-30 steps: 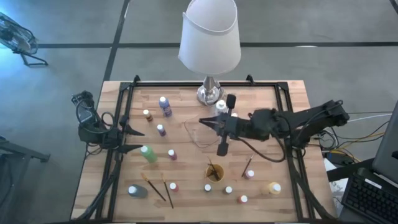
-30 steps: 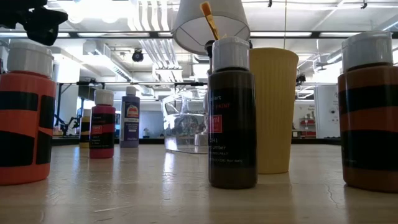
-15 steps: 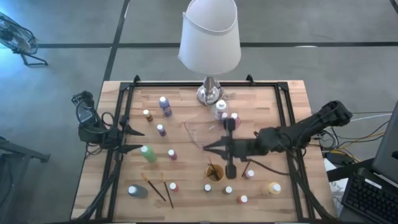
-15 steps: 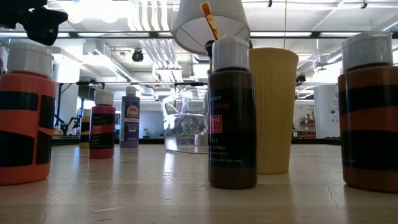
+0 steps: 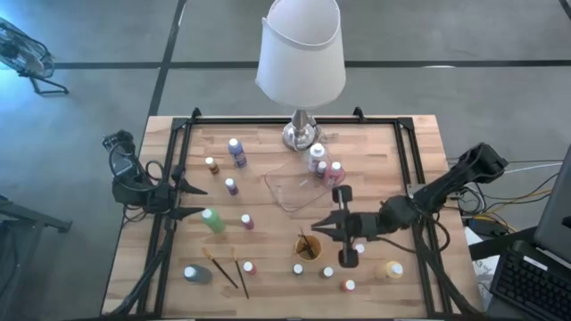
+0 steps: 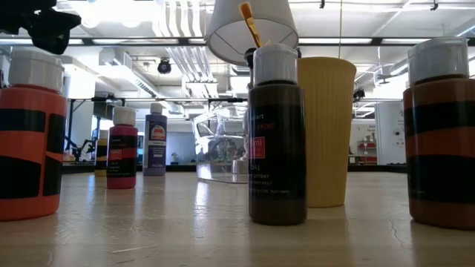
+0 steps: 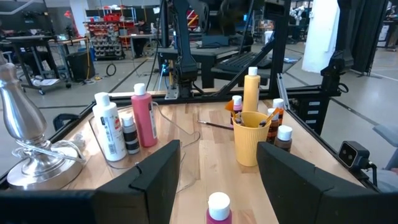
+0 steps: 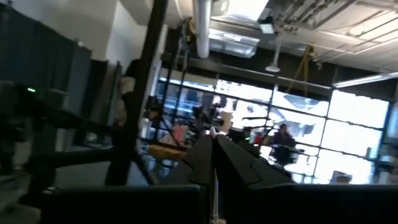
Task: Pick & Place Paint Supplies
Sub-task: Put the black paint brush into the yellow cup
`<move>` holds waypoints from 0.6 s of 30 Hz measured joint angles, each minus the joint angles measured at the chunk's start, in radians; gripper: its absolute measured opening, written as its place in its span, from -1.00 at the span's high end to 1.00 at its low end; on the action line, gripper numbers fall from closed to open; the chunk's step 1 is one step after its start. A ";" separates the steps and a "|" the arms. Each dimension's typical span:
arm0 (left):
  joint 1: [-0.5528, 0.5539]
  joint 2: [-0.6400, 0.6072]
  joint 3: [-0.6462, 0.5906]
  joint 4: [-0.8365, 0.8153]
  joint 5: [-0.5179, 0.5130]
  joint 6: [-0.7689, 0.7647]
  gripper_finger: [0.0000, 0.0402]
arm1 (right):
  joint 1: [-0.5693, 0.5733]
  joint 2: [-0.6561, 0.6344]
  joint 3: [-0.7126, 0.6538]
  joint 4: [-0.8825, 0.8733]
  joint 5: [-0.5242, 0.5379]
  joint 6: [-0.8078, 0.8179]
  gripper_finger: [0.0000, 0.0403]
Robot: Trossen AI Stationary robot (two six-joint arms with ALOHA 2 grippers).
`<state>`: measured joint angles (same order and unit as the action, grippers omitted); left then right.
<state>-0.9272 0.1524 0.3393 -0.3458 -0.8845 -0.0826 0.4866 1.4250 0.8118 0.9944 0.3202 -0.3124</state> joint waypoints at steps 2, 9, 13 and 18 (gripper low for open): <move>0.000 0.000 0.000 0.000 0.000 0.000 -0.09 | 0.000 0.000 -0.030 0.022 -0.024 0.029 0.96; 0.000 0.000 0.000 0.000 0.000 0.000 -0.09 | 0.000 0.001 -0.081 0.034 -0.032 0.106 0.96; 0.000 0.000 0.000 0.000 0.000 0.000 -0.09 | 0.000 0.002 -0.106 0.034 -0.034 0.160 0.96; 0.000 0.000 0.000 0.000 0.000 0.000 -0.09 | 0.000 0.054 -0.111 0.050 -0.033 0.187 0.96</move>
<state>-0.9272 0.1524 0.3393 -0.3454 -0.8845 -0.0826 0.4861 1.4790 0.7008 1.0449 0.2873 -0.1252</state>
